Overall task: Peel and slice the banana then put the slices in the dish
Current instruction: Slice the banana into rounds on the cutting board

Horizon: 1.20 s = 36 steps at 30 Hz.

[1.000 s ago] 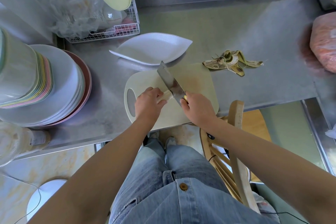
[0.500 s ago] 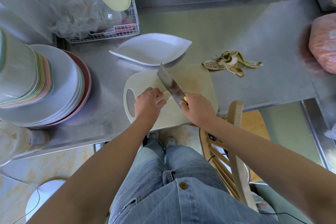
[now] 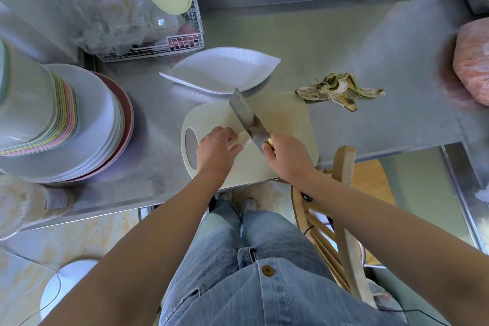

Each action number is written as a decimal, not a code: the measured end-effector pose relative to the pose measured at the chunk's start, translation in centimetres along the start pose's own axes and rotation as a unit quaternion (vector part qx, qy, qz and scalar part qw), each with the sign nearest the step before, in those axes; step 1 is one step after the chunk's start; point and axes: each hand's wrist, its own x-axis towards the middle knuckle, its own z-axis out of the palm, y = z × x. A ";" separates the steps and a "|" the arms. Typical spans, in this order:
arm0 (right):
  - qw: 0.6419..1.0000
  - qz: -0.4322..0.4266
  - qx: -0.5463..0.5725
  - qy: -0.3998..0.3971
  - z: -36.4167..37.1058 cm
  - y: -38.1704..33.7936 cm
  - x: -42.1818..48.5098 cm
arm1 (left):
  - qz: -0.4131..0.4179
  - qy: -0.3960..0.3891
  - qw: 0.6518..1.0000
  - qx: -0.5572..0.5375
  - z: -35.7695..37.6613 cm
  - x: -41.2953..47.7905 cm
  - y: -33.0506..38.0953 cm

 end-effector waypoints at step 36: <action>1.000 -0.014 -0.016 0.011 -0.4 0.0 0.0 | -0.027 0.026 0.998 0.045 -0.2 -0.6 -0.7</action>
